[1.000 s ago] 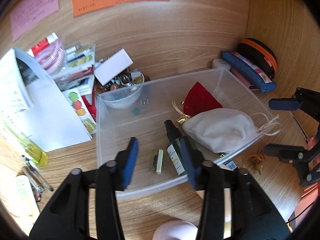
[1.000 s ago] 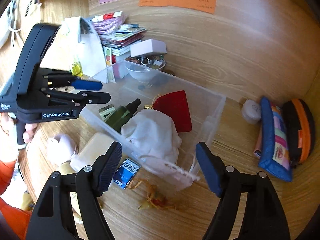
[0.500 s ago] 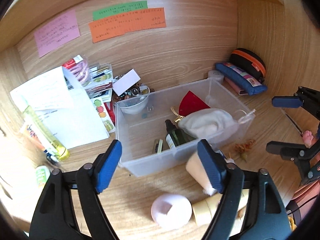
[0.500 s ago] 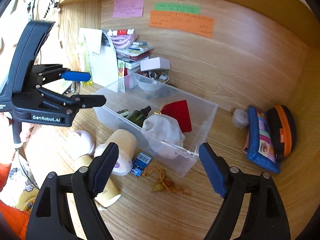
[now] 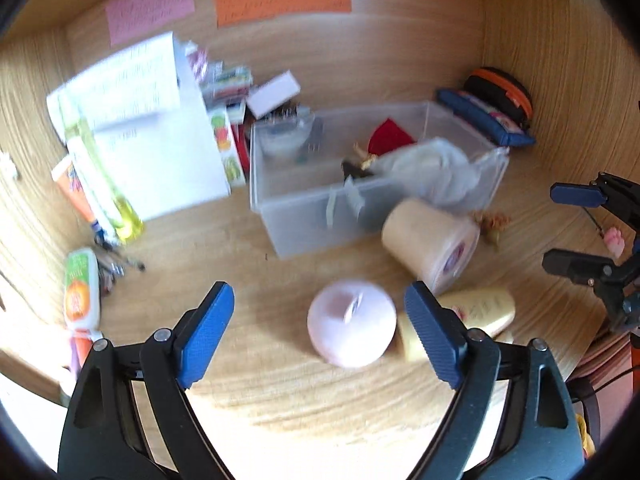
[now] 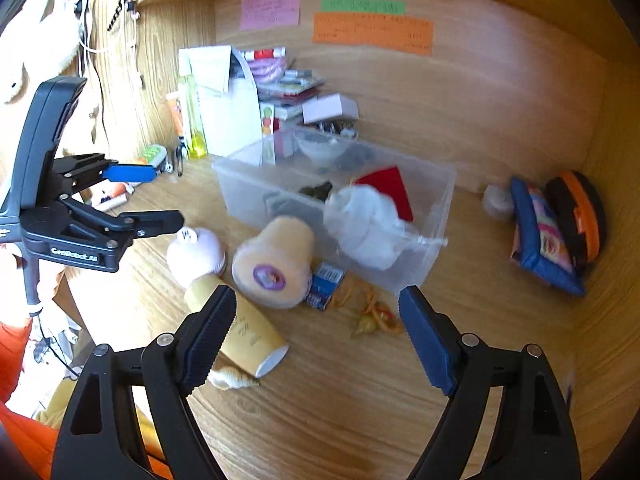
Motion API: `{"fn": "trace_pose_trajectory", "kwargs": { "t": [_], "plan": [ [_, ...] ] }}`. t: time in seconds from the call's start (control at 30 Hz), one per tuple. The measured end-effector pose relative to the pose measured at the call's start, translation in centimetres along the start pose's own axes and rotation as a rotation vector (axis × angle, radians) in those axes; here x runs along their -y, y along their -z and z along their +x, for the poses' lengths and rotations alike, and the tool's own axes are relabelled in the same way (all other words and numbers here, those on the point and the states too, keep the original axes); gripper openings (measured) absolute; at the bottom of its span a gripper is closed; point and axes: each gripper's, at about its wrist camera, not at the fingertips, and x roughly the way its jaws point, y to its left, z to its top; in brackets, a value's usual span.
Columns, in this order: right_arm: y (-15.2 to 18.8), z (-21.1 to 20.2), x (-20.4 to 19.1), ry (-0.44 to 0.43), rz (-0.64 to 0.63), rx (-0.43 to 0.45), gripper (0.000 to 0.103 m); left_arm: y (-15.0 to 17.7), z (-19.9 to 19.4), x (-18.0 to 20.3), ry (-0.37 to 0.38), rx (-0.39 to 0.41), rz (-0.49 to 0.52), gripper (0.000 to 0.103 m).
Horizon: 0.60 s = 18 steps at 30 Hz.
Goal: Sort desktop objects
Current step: 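Move both open tools back toward the remaining desk items, then grasp the pink round case with left tool while right tool grasps yellow bead string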
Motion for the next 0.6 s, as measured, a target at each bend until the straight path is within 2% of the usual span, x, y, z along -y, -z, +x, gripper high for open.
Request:
{"fn": "trace_pose_trajectory", "kwargs": {
  "t": [0.23, 0.43, 0.53, 0.6],
  "plan": [
    [1.8, 2.9, 1.4, 0.04, 0.054, -0.095, 0.081, 2.0, 3.1, -0.1, 0.042, -0.092, -0.017, 0.088],
    [2.3, 5.2, 3.2, 0.064, 0.104, -0.138, 0.081, 2.1, 4.5, 0.1, 0.054, -0.112, -0.022, 0.088],
    [2.3, 6.1, 3.9, 0.069, 0.118, -0.155, 0.079, 2.0, 5.2, 0.0, 0.05, -0.124, -0.02, 0.088],
    [2.2, 6.6, 4.3, 0.067, 0.124, -0.165, 0.07, 2.0, 5.6, -0.1, 0.044, -0.128, -0.02, 0.088]
  ]
}}
